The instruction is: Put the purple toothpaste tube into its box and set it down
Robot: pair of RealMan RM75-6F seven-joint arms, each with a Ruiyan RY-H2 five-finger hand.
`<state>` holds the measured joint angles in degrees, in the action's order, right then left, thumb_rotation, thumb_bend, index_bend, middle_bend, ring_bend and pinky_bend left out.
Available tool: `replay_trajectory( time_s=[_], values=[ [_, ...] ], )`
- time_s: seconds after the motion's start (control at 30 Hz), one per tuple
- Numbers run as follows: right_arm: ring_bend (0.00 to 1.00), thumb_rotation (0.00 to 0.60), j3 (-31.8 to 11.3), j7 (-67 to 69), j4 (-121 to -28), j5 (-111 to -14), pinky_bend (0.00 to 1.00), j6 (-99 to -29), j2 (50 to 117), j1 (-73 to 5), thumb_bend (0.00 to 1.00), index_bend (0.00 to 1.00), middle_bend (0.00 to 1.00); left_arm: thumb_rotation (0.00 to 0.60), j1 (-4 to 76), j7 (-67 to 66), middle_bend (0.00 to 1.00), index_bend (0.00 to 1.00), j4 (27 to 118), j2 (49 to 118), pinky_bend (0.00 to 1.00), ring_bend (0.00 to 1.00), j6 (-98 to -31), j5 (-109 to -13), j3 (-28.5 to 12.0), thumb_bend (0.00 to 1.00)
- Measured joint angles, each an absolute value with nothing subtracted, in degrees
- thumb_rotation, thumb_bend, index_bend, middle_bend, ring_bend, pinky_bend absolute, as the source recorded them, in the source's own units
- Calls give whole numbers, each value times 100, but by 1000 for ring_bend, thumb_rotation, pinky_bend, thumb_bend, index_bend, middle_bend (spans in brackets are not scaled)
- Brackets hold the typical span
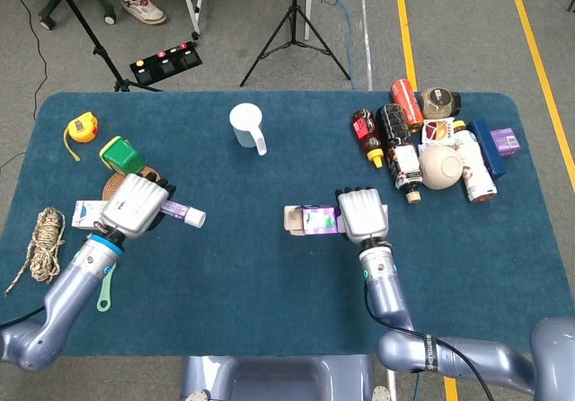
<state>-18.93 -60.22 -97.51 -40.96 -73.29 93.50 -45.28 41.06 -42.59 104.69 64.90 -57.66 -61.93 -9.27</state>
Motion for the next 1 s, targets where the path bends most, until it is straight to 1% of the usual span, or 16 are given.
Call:
replay_trajectory(
  time_s=[0.17,0.27,0.37,0.67,1.0],
  values=[
    [731,600,-1917,-6036,-9803,-4017,755,-7631,9513,-4602,489,603,696,600,4631,-5334,497,584,10635,7024,602,396,-5874,-4948,-1079,357],
    [732,600,-1907,-6035,-9811,-3970,757,-7742,9571,-4644,489,604,697,600,4974,-5755,496,585,10651,7391,602,396,-6017,-4278,-1158,358],
    [733,600,-1892,-6019,-9803,-3925,758,-7766,9592,-4668,490,604,698,600,5310,-6063,496,585,10634,7758,602,396,-6209,-3847,-1195,358],
    [735,600,-1743,-6031,-9830,-3915,760,-7855,9636,-4707,489,605,699,600,5738,-6261,496,585,10465,8297,602,396,-6543,-3497,-1212,358],
    [736,600,-1697,-6036,-9895,-3928,768,-8020,9755,-4755,491,609,700,600,6012,-6447,496,585,10303,8663,603,396,-6835,-3097,-1223,358]
  ],
)
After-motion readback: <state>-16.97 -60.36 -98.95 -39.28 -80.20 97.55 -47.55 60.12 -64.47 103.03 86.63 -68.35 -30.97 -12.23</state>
